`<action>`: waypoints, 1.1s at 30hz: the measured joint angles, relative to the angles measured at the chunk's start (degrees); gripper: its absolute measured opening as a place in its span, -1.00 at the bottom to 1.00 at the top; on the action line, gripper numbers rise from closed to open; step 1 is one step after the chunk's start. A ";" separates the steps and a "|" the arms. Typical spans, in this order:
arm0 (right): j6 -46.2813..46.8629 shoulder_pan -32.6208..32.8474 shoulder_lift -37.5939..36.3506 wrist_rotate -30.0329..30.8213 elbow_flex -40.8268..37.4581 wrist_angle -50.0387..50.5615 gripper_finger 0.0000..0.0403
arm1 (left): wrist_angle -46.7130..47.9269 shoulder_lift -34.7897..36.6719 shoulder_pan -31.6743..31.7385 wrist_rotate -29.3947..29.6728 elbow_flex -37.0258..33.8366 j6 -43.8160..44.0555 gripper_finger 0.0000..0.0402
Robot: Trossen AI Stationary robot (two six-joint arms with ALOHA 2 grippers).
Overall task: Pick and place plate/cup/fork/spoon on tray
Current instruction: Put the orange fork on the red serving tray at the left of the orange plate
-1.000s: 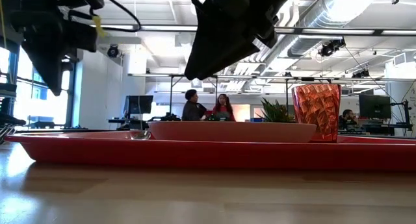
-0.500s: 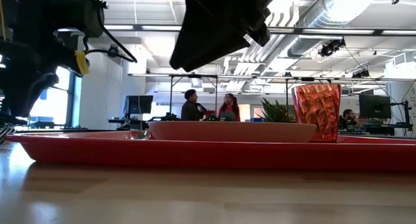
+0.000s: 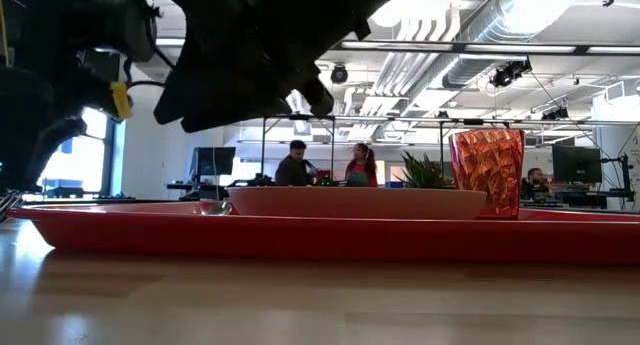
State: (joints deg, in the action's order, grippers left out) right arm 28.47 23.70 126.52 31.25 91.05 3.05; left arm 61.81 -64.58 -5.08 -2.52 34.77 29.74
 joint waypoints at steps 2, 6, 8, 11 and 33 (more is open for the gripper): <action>0.46 0.06 -0.07 -0.02 0.00 0.93 -0.49 | -0.94 -0.04 0.00 0.04 -1.31 0.02 -0.28; -0.27 0.58 -0.17 -0.02 0.00 0.19 -0.49 | -5.04 -0.18 0.02 -1.43 -5.16 0.01 -0.28; -0.29 0.73 -0.20 -0.02 0.00 0.16 -0.49 | -7.29 -0.19 0.00 -3.67 -6.47 -0.02 -0.28; -0.34 0.73 -0.20 -0.02 0.00 0.12 -0.49 | -8.04 -0.20 0.00 -5.63 -7.20 0.06 -0.28; 1.22 0.74 -0.24 0.02 0.00 0.56 -0.49 | -14.33 -0.09 -0.28 -9.86 -7.03 -2.43 -0.93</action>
State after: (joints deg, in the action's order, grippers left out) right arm 29.69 24.44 126.28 31.27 91.05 3.62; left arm 47.48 -64.66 -5.36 -12.39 27.74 27.30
